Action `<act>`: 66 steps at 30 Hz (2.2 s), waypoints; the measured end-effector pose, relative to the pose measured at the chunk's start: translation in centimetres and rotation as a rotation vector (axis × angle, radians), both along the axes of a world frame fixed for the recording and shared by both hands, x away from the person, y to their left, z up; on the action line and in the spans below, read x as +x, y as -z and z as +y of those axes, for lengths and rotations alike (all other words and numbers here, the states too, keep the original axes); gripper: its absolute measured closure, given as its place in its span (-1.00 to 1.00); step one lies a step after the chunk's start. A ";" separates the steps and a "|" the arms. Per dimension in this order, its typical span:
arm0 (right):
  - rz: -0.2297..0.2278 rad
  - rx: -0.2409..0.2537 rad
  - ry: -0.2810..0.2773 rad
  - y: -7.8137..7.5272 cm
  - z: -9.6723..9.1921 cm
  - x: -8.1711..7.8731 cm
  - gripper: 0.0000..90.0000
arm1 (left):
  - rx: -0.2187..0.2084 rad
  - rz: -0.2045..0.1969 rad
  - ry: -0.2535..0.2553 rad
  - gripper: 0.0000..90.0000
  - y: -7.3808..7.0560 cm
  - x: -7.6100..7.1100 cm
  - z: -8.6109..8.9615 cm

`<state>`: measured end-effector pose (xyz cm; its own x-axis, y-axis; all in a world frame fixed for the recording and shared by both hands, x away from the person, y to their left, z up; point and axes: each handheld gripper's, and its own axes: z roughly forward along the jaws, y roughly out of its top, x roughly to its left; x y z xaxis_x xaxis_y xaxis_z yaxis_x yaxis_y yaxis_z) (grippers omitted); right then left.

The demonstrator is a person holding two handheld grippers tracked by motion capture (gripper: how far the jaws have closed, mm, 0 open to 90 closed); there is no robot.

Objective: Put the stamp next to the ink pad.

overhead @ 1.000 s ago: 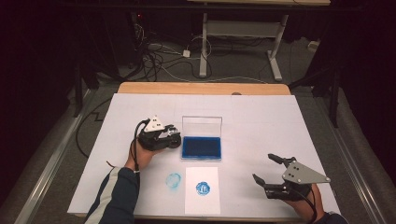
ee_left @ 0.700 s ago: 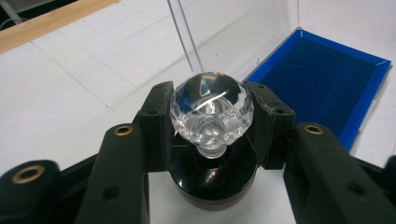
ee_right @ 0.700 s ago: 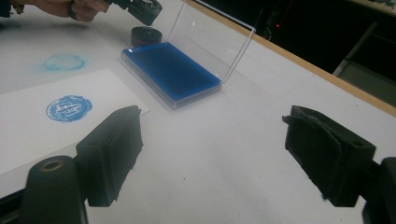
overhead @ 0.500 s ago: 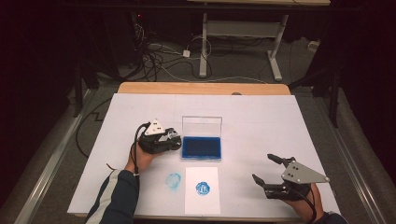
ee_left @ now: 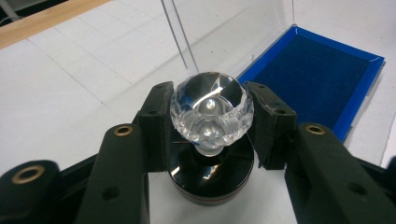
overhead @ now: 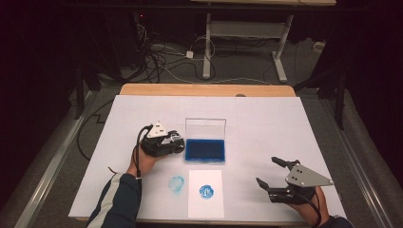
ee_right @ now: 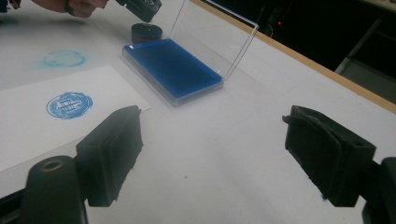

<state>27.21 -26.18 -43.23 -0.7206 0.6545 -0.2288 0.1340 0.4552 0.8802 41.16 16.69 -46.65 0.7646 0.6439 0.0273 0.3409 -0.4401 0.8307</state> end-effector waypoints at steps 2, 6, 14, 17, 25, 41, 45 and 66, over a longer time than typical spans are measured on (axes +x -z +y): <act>0.003 -0.002 -0.001 0.0 0.0 0.0 -0.59 | 0.007 -0.006 -0.003 0.18 0.0 0.0 0.0; 0.003 -0.002 -0.001 0.0 0.1 0.0 -0.59 | 0.014 -0.010 -0.007 0.18 -0.1 0.0 -0.1; 0.001 -0.005 0.001 0.1 0.1 0.0 -0.59 | 0.028 -0.025 -0.020 0.18 -0.3 0.0 0.0; 0.002 -0.004 -0.002 0.1 0.1 0.0 -0.59 | 0.036 -0.032 -0.030 0.07 -0.5 0.0 -0.1; -0.001 -0.007 -0.002 0.1 0.1 0.0 -0.59 | 0.039 -0.063 -0.026 -0.07 -0.9 -0.3 0.2; 0.005 -0.012 -0.009 0.1 0.2 -0.1 -0.58 | 0.027 -0.154 -0.087 -0.42 -2.6 -1.2 0.5; 0.006 -0.013 -0.011 0.2 0.3 -0.1 -0.58 | 0.038 -0.162 -0.084 -0.48 -2.9 -1.5 0.3; 0.007 -0.014 -0.010 0.2 0.2 0.0 -0.58 | 0.086 -0.310 -0.036 -0.58 -4.6 -4.3 -1.6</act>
<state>27.20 -25.96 -43.45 -0.7288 0.6441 -0.2326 0.1357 0.4687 0.8729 36.81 15.13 -42.06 0.6880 0.6557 0.3110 0.0940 -0.5055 0.8577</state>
